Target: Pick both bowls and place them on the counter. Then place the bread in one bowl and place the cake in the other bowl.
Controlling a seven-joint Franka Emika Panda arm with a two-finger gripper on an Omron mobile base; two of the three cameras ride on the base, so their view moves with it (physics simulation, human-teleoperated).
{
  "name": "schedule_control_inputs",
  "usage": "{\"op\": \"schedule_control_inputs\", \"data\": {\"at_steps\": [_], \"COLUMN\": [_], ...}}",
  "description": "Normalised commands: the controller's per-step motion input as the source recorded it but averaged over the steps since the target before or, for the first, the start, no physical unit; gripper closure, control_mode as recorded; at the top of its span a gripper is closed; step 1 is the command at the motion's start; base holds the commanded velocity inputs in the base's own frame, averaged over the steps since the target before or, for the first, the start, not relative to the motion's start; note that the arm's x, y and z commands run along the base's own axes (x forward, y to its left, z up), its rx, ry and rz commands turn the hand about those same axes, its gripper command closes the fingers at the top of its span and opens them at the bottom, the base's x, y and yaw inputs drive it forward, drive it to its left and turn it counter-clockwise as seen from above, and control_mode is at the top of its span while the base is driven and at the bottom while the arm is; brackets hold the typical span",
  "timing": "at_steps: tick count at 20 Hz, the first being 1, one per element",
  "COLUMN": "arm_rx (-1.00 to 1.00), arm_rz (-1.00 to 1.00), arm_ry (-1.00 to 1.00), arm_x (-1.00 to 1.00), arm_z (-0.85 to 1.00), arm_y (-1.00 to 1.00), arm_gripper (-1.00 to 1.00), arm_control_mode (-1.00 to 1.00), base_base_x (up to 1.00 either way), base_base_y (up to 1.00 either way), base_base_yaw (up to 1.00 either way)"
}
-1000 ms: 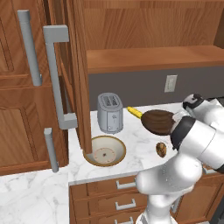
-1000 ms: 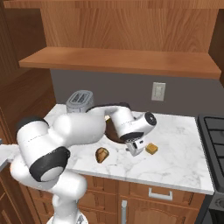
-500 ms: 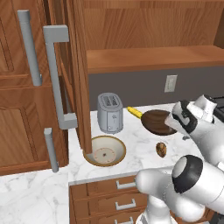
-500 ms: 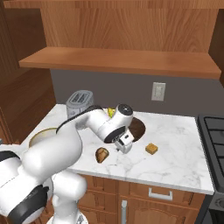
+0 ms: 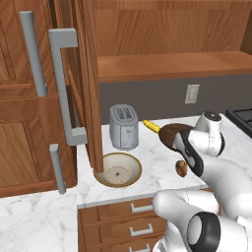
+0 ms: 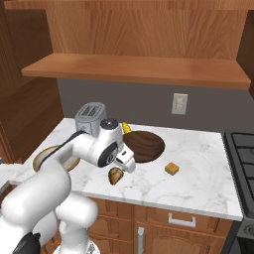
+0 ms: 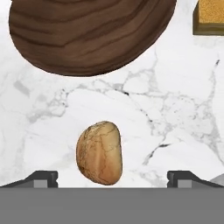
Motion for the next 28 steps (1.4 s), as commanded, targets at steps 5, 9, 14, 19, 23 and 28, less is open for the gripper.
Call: {"op": "schedule_control_inputs", "data": {"at_steps": [5, 9, 14, 19, 23, 28], "arm_rx": [-0.17, -0.07, 0.01, 0.02, 0.02, 0.0], "arm_rz": [0.04, 0.03, 0.06, 0.06, 0.08, 0.07], "arm_ry": [0.0, 0.06, 0.14, 0.17, 0.09, 0.02], "arm_x": [0.02, 0.1, -0.01, 0.0, 0.02, 0.0], "arm_z": [-0.06, -0.06, 0.0, -0.03, -0.12, -0.19], "arm_y": [0.05, -0.02, 0.01, 0.01, 0.0, 0.05], "arm_gripper": [-1.0, -1.0, -1.0, -1.0, -1.0, -1.0], "arm_control_mode": [-1.0, -1.0, -1.0, -1.0, -1.0, -1.0], "base_base_x": [0.0, 0.0, 0.0, 0.0, 0.0, 0.0], "base_base_y": [0.0, 0.0, 0.0, 0.0, 0.0, 0.0], "base_base_yaw": [0.0, 0.0, 0.0, 0.0, 0.0, 0.0]}}
